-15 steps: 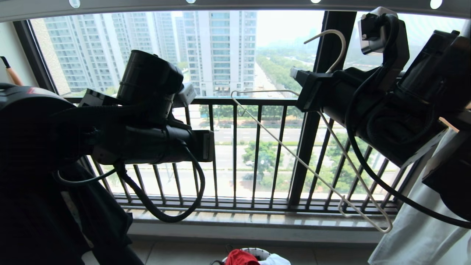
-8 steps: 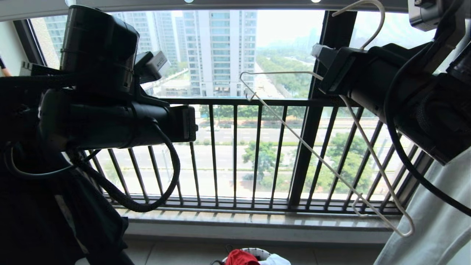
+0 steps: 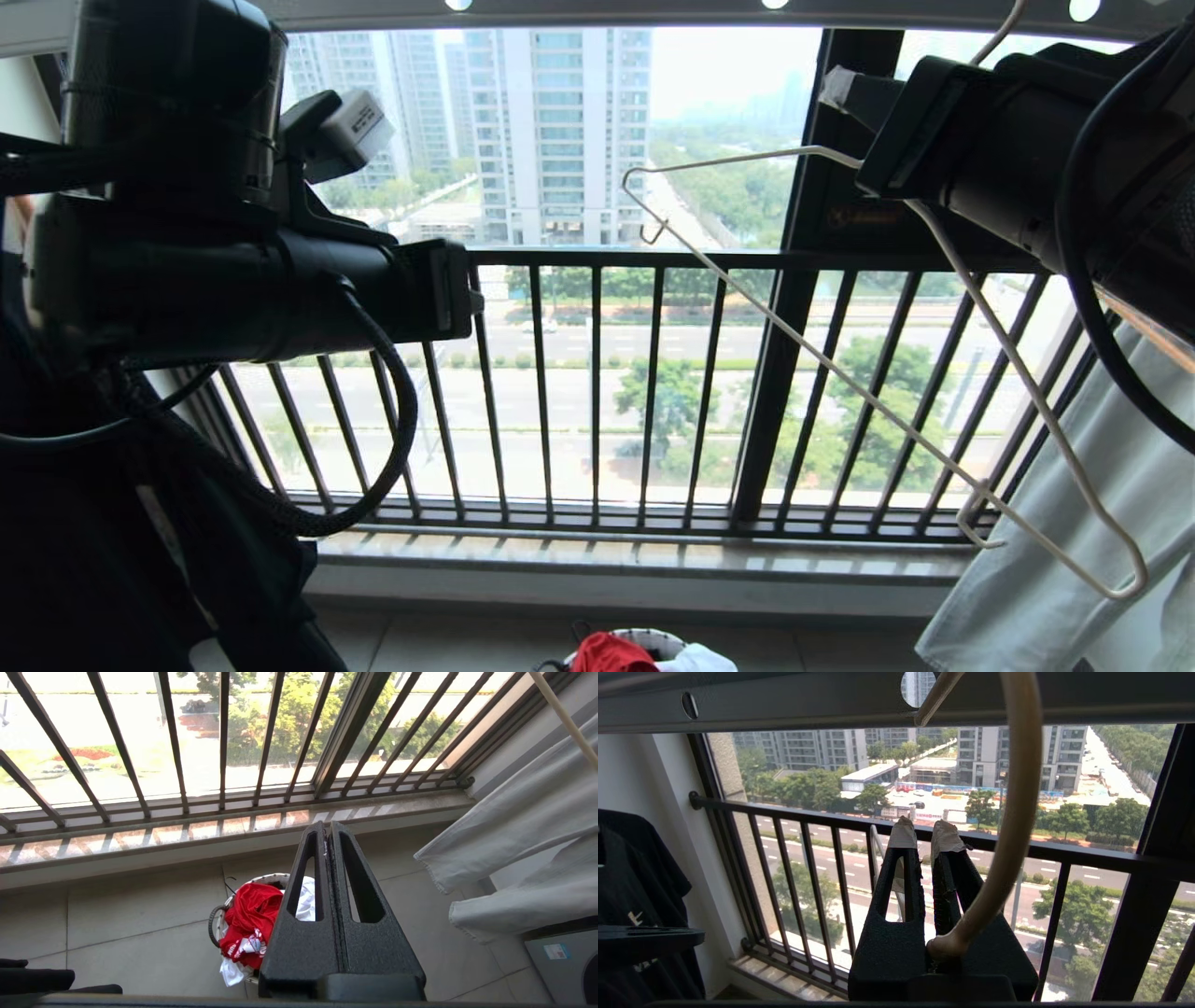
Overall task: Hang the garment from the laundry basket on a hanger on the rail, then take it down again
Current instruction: Hang the clothes rack on the clothesline
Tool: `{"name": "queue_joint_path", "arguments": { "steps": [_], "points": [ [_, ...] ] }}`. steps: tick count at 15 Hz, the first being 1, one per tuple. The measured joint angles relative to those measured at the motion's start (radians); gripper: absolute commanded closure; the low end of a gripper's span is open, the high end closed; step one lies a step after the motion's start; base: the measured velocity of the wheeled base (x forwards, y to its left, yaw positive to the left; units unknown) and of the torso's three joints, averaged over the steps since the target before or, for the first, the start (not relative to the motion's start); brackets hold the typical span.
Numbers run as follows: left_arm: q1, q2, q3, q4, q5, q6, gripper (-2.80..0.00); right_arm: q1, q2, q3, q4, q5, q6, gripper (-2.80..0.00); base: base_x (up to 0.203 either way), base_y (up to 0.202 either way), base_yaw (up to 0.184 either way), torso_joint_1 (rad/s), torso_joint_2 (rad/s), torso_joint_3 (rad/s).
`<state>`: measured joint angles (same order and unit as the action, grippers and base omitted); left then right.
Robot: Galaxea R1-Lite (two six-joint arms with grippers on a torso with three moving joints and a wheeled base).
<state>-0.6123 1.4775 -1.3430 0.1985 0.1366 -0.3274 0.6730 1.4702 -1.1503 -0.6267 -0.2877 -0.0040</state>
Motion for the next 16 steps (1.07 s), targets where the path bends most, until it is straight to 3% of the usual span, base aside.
{"name": "queue_joint_path", "arguments": {
  "steps": [4,9,16],
  "points": [
    [0.002,-0.018,0.0,0.0,0.001,0.001,0.0,0.001,0.026,-0.05,0.026,-0.001,-0.04,0.0,0.0,0.0,0.0,0.0,0.0,0.0],
    [0.017,-0.036,0.002,0.0,0.001,0.002,0.0,0.001,0.097,-0.119,0.024,-0.001,-0.19,0.0,0.0,0.0,0.0,0.0,0.0,0.0],
    [0.035,-0.053,0.002,0.0,0.002,0.006,0.0,-0.002,0.184,-0.258,0.069,-0.009,-0.209,0.0,0.0,0.0,0.0,0.0,0.0,0.0]
  ]
}}
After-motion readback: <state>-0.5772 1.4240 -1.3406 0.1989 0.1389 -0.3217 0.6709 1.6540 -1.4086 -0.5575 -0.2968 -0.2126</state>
